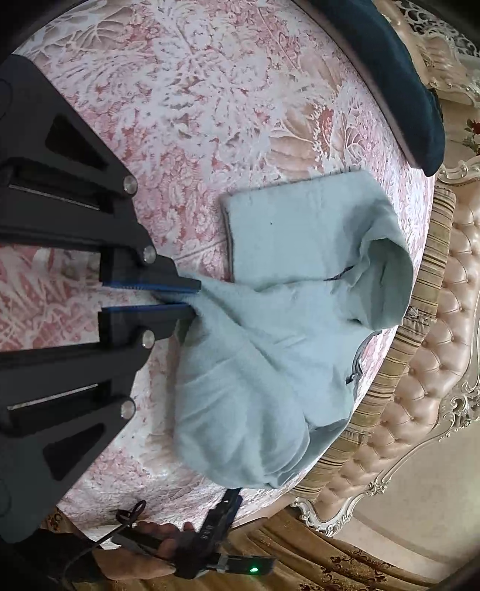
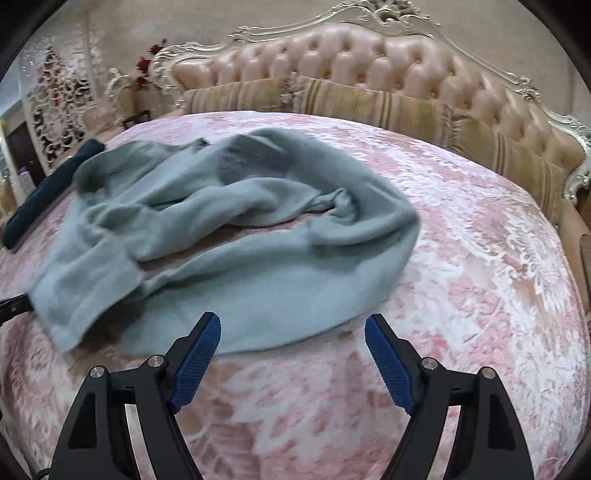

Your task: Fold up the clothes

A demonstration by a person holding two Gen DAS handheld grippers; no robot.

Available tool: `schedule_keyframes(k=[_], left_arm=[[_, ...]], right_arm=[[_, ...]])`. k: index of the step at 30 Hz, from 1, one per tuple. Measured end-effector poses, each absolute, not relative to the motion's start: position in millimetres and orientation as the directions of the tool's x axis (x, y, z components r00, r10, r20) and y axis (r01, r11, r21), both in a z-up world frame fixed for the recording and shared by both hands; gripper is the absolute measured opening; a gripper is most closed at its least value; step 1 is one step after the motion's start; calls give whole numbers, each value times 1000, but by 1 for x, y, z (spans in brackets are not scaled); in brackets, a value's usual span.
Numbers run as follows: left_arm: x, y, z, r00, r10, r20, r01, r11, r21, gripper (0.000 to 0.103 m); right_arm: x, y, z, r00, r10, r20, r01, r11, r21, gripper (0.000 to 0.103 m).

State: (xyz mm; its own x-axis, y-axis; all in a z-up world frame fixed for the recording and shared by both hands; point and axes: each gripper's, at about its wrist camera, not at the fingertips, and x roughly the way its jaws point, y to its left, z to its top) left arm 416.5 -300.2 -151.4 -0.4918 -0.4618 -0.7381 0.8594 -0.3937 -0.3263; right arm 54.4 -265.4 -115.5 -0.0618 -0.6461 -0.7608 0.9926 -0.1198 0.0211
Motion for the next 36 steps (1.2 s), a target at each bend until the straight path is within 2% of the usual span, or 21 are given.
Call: schedule_keyframes(k=[7, 10, 17, 24, 25, 27, 28, 29, 32, 36], left_arm=[[422, -300, -153, -506, -459, -730, 852, -394, -344, 7], [423, -300, -154, -514, -457, -726, 848, -396, -351, 7], [427, -299, -155, -531, -453, -716, 839, -401, -369, 7], [429, -297, -155, -545, -449, -708, 832, -390, -394, 8], [430, -297, -156, -548, -447, -707, 831, -386, -400, 8], [430, -296, -155, -548, -447, -707, 831, -385, -401, 9], [430, -296, -155, -548, -446, -707, 831, -384, -402, 9], [430, -295, -155, -548, -446, -707, 831, -383, -402, 9], [431, -293, -154, -550, -445, -707, 830, -387, -403, 9], [432, -290, -154, -553, -443, -706, 827, -393, -402, 10]], right_arm=[[90, -302, -112, -144, -640, -755, 990, -101, -103, 83], [91, -307, -114, -194, -608, -770, 977, -194, -92, 84], [95, -294, -110, -122, -654, -747, 969, -242, 54, 87], [113, -327, -121, -151, -604, -783, 970, -243, 0, 85], [114, -327, -123, -143, -602, -785, 972, -236, 4, 81], [116, -326, -126, -126, -603, -788, 975, -222, 14, 51], [116, -325, -128, -118, -603, -789, 976, -215, 19, 29], [118, -323, -127, -125, -604, -787, 978, -209, 5, 13], [111, -309, -121, -146, -615, -775, 977, -211, -18, 12], [66, -269, -104, -258, -615, -746, 951, -297, -84, 12]])
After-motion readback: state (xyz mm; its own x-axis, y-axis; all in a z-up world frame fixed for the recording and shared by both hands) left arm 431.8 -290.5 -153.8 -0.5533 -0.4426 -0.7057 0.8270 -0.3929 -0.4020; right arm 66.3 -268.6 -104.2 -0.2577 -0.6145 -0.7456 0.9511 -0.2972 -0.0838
